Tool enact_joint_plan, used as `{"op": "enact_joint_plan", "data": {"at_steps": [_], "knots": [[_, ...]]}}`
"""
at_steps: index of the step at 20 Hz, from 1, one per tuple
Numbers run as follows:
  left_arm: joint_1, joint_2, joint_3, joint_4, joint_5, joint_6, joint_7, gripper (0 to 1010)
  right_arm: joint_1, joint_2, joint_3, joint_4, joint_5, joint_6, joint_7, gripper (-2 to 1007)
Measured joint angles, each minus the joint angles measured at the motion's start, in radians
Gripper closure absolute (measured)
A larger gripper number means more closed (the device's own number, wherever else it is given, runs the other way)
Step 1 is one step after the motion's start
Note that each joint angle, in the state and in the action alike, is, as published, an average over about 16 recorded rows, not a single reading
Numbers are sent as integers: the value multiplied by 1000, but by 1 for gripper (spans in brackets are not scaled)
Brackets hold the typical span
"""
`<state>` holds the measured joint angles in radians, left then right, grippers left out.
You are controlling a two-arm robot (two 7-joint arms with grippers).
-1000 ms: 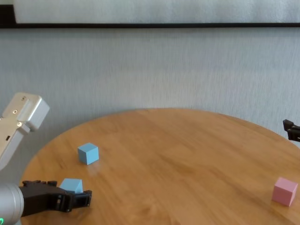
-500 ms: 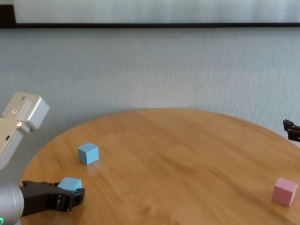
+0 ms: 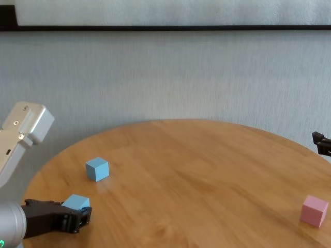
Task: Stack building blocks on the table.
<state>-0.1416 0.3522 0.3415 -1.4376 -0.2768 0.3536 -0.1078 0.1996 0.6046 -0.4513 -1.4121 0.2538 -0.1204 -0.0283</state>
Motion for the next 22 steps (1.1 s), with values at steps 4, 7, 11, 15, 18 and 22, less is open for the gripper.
{"op": "enact_joint_plan", "data": {"at_steps": [4, 7, 11, 15, 18, 22], "knots": [[-5, 16, 18, -10, 22, -21, -35, 614, 0, 0, 0, 0, 0, 0, 0, 0], [-13, 34, 40, -20, 44, -42, -74, 614, 0, 0, 0, 0, 0, 0, 0, 0], [-32, 62, 77, -32, 77, -74, -151, 614, 0, 0, 0, 0, 0, 0, 0, 0], [-62, 88, 117, -37, 95, -100, -252, 614, 0, 0, 0, 0, 0, 0, 0, 0], [-93, 101, 145, -30, 97, -111, -326, 614, 0, 0, 0, 0, 0, 0, 0, 0], [-143, 103, 177, -3, 88, -115, -412, 614, 0, 0, 0, 0, 0, 0, 0, 0]]}}
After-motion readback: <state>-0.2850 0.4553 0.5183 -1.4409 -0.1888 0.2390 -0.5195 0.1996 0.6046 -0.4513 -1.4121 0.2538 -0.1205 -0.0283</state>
